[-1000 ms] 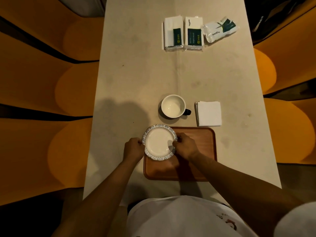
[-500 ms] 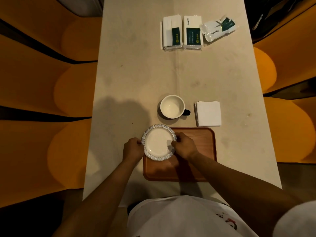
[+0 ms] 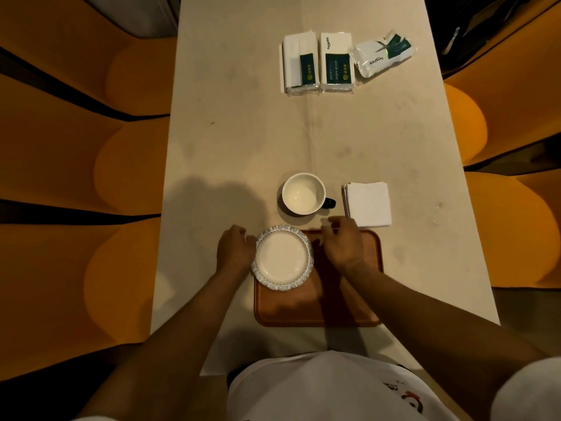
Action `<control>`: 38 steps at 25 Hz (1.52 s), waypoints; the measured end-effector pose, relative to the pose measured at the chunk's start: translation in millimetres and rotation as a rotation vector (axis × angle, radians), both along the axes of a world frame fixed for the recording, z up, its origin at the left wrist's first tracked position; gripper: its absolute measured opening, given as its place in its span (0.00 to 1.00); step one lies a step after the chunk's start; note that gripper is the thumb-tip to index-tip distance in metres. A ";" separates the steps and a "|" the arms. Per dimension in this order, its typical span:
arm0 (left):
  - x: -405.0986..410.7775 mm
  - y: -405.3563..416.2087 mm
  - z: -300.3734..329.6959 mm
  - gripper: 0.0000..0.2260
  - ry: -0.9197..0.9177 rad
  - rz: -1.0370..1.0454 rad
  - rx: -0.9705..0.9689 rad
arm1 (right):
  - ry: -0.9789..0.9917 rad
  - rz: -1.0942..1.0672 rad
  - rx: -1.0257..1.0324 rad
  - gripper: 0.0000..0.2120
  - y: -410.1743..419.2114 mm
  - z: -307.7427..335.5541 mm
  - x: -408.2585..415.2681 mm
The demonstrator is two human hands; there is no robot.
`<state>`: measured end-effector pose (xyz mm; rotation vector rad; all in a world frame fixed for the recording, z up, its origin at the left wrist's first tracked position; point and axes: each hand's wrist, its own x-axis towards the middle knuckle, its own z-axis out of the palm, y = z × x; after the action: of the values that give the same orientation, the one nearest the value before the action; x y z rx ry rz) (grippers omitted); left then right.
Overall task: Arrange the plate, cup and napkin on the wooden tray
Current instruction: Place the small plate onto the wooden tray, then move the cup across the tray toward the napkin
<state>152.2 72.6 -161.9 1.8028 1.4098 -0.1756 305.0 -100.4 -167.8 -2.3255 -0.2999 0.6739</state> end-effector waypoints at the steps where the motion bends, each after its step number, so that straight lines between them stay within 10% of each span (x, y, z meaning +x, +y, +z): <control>1: 12.4 4.0 4.0 0.17 -0.038 0.001 0.022 | -0.022 -0.034 0.041 0.16 2.8 3.3 8.2; 9: 114.0 10.1 15.5 0.20 -0.273 0.114 -0.327 | 0.199 0.038 0.122 0.22 43.1 12.5 47.6; 38: 92.7 -125.5 22.2 0.11 -0.341 0.135 -0.467 | 0.127 -0.080 0.139 0.23 -110.7 33.0 27.7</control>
<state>244.9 -52.8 -139.7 1.2802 1.1284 -0.1085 332.7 -211.1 -134.8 -2.1409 -0.1885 0.7341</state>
